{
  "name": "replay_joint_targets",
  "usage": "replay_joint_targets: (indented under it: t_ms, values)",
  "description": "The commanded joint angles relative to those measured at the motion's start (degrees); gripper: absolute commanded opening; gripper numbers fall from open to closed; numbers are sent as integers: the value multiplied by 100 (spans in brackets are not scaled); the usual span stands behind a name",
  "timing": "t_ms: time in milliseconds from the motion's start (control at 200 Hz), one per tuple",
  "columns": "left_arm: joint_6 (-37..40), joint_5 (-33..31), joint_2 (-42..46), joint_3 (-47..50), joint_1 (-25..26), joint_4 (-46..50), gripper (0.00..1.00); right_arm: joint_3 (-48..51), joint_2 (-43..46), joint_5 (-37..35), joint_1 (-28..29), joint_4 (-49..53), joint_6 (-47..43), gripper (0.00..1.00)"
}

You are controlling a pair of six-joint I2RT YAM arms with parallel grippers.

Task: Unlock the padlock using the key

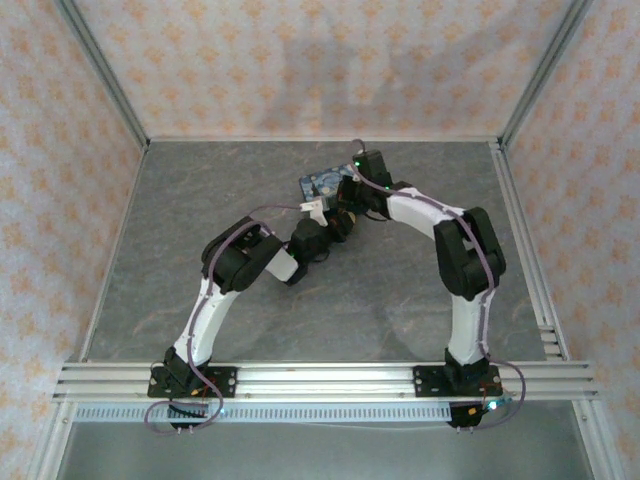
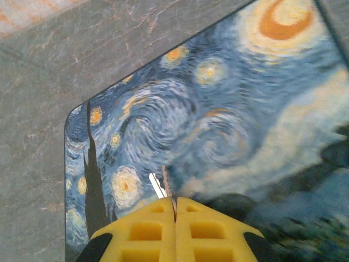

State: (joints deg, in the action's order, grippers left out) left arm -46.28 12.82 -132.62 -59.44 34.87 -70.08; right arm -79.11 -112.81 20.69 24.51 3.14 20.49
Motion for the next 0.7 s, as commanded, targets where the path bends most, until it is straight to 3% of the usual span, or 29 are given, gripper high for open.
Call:
replay_joint_targets:
  t_ms: [0, 460, 696]
  values:
    - [-664, 258, 47, 184, -164, 684, 4, 774, 339, 186, -270, 57, 228, 0]
    - [-711, 890, 871, 194, -280, 1788, 0, 4570, 3070, 1914, -1106, -3325, 1112, 0]
    - [-925, 1337, 1027, 51, -354, 1931, 0, 5490, 3165, 2431, -1111, -4947, 1691, 0]
